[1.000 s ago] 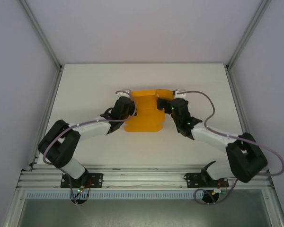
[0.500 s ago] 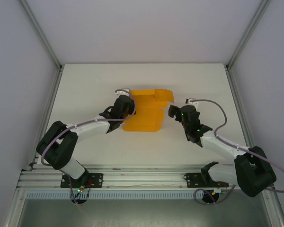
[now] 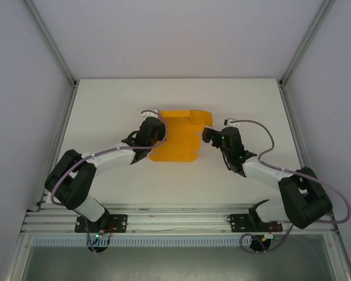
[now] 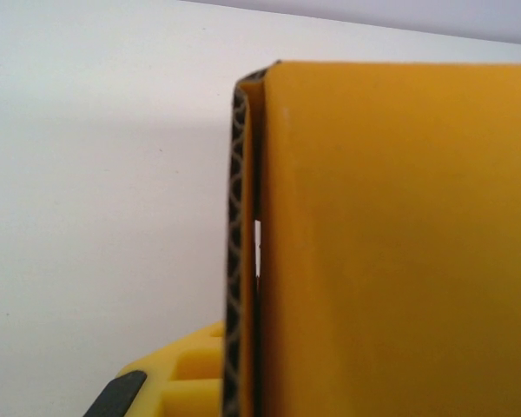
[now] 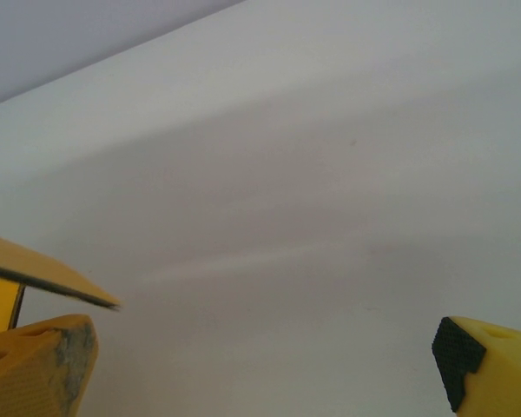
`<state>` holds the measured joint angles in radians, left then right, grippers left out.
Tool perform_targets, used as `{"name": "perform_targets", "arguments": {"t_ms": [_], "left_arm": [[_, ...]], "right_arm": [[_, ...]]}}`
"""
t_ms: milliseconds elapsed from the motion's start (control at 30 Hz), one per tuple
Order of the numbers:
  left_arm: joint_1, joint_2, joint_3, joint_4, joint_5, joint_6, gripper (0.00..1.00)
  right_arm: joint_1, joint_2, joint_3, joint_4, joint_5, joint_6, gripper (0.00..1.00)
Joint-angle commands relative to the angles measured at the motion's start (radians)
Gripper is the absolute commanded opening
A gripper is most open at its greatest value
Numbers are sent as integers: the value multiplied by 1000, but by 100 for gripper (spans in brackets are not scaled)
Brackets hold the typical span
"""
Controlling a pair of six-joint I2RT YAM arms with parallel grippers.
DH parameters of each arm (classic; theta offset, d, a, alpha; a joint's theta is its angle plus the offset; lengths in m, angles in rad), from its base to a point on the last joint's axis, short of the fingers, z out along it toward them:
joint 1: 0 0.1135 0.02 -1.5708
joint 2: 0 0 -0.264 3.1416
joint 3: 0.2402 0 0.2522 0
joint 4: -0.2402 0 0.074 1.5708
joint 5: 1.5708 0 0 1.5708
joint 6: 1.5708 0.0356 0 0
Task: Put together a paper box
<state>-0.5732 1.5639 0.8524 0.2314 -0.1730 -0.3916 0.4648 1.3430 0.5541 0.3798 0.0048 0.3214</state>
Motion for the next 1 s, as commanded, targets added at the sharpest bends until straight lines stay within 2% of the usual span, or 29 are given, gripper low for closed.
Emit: {"name": "perform_targets", "arguments": {"t_ms": [0, 200, 333, 400, 467, 600, 800, 967], "left_arm": [[-11, -4, 22, 28, 27, 5, 0], [-11, 4, 16, 41, 26, -4, 0], [-11, 10, 27, 47, 38, -21, 0], [-11, 6, 28, 48, 36, -33, 0], [-11, 2, 31, 51, 28, -37, 0], [-11, -8, 40, 44, 24, -34, 0], [-10, -24, 34, 21, -7, -1, 0], [-10, -21, 48, -15, -41, 51, 0]], "right_arm": [[7, 20, 55, 92, -126, -13, 100], [7, 29, 62, 96, -184, -22, 100], [22, 97, 104, 105, -267, -19, 100], [39, 137, 130, 105, -260, -12, 100], [56, 171, 150, 102, -202, -7, 100], [99, 188, 171, 84, 1, -41, 100], [97, 59, 126, -18, 41, -99, 100], [47, -163, 65, -201, 12, -159, 100]]}}
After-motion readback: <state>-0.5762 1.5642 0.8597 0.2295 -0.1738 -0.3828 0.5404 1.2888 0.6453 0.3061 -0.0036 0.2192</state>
